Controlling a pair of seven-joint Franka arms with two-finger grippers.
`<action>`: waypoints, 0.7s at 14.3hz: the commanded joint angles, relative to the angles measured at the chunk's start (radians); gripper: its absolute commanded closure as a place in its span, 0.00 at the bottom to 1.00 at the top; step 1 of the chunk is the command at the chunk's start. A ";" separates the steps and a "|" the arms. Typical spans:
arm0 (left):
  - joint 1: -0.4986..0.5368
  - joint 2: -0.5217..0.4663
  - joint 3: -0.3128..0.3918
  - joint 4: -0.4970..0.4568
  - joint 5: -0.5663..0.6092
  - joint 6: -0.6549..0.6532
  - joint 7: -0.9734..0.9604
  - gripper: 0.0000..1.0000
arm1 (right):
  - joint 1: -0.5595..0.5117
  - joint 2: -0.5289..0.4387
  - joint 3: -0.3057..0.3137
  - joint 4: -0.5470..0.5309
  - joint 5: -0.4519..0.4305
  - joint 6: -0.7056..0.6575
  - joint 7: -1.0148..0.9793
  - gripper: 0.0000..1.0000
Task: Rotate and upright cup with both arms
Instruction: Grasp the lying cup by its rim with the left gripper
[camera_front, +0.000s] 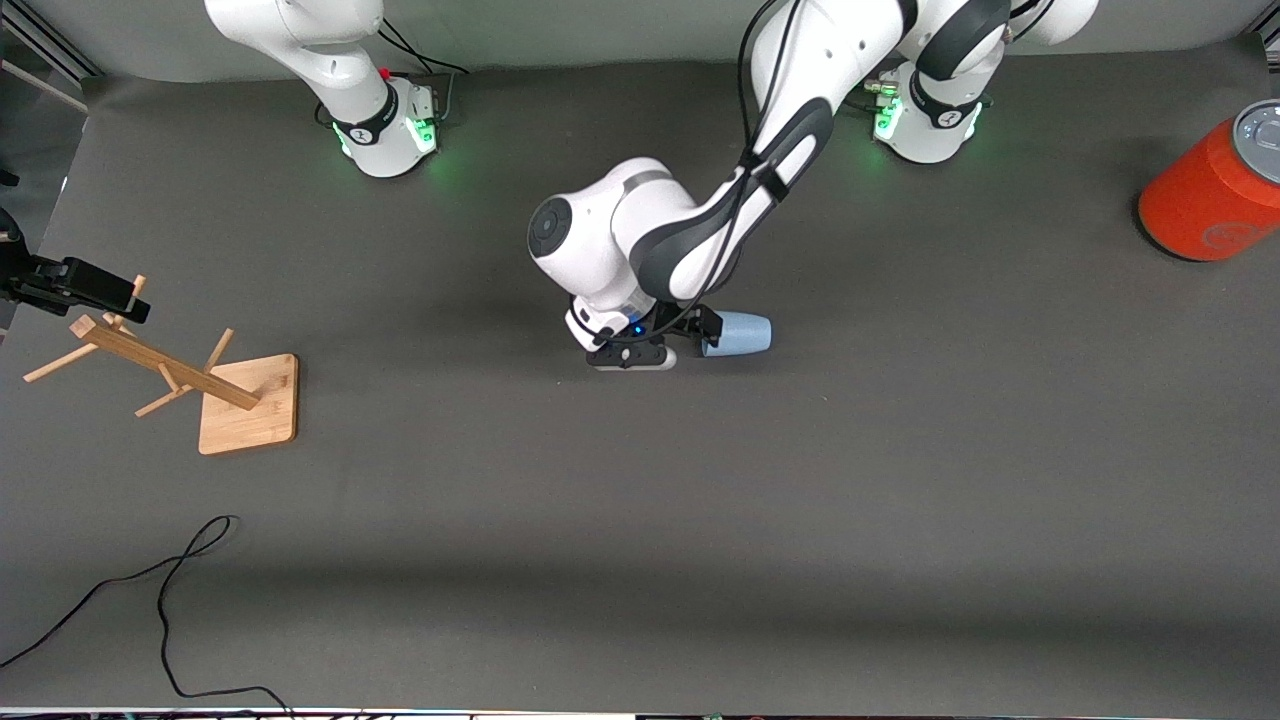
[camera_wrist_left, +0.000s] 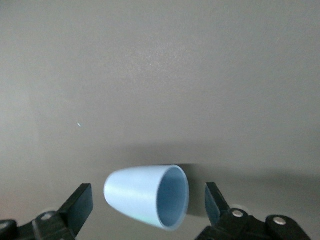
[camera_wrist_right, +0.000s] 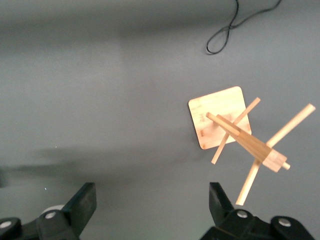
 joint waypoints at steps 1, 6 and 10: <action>-0.039 0.047 0.017 0.000 0.064 -0.024 0.080 0.00 | 0.004 -0.017 -0.007 -0.021 -0.008 0.025 -0.049 0.00; -0.039 0.073 0.018 -0.021 0.088 -0.079 0.216 0.02 | 0.007 -0.018 -0.007 -0.021 -0.008 0.022 -0.055 0.00; -0.039 0.087 0.020 -0.046 0.126 -0.093 0.262 0.07 | 0.018 -0.018 -0.010 -0.021 -0.010 0.022 -0.055 0.00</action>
